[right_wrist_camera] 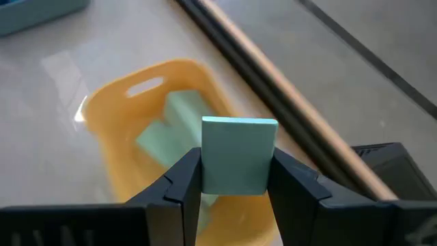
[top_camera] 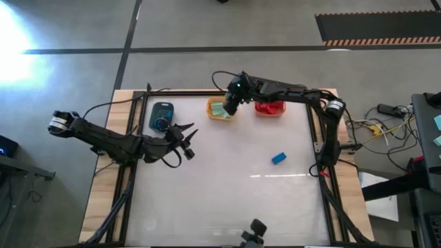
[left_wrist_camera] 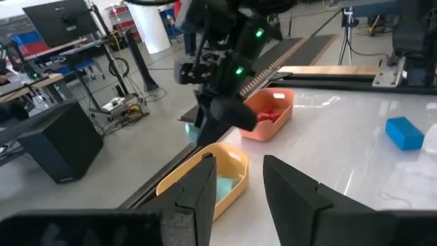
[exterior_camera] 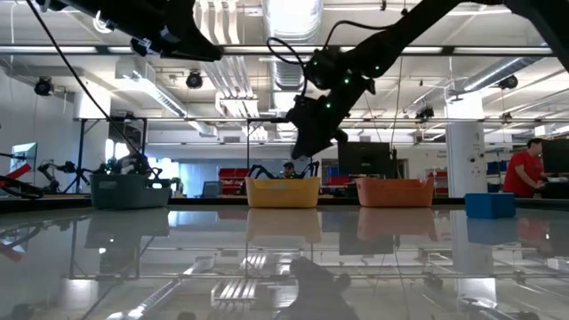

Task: Sort & place blocks by color
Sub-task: Put the light blue half circle block into the yellow bin, then put the blue cube block into the dark blue bin

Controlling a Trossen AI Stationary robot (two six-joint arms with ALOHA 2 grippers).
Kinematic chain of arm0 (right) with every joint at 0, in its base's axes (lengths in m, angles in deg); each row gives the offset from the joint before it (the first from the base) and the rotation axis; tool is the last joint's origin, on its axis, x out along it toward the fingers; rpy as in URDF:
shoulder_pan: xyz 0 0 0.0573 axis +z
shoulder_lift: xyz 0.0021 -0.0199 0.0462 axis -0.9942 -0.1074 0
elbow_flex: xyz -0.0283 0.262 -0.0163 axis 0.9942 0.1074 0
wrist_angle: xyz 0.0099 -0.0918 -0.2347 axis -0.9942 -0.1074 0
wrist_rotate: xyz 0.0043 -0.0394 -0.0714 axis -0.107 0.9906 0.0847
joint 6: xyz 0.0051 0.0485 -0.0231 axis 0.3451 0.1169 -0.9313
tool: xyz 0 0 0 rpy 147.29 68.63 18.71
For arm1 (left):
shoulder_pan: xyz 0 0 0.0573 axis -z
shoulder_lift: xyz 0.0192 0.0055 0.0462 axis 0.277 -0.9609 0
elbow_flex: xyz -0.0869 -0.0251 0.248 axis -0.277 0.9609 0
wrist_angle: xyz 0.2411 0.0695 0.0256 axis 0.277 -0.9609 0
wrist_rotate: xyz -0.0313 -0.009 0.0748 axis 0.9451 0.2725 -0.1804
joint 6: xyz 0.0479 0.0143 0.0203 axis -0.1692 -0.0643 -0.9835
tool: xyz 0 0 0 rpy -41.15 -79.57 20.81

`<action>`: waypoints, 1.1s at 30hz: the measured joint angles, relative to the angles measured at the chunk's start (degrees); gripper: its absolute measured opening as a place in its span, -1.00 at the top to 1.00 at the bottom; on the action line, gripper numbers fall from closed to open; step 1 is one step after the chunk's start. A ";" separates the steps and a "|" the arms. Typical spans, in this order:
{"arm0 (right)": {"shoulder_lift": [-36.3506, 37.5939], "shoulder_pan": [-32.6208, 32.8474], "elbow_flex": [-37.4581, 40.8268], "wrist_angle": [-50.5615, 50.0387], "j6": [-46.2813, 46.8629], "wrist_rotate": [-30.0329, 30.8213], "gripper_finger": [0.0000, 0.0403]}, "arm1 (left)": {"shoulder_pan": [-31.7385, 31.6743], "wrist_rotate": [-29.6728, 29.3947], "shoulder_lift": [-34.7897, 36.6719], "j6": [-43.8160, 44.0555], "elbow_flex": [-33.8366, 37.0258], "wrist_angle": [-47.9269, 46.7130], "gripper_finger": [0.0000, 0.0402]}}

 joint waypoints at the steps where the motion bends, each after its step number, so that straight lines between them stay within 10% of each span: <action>1: -0.73 -0.46 -1.03 -0.20 -0.08 -0.03 0.38 | 0.00 0.01 0.50 0.25 0.00 -0.23 0.48; 23: -7.92 0.51 -5.24 0.87 1.92 -7.97 0.06 | 0.00 -0.03 1.61 0.37 0.04 -0.55 0.48; 33: 2.83 2.56 -5.50 -10.08 5.12 -9.37 -0.03 | 0.04 0.25 1.43 1.86 -0.07 -0.21 0.48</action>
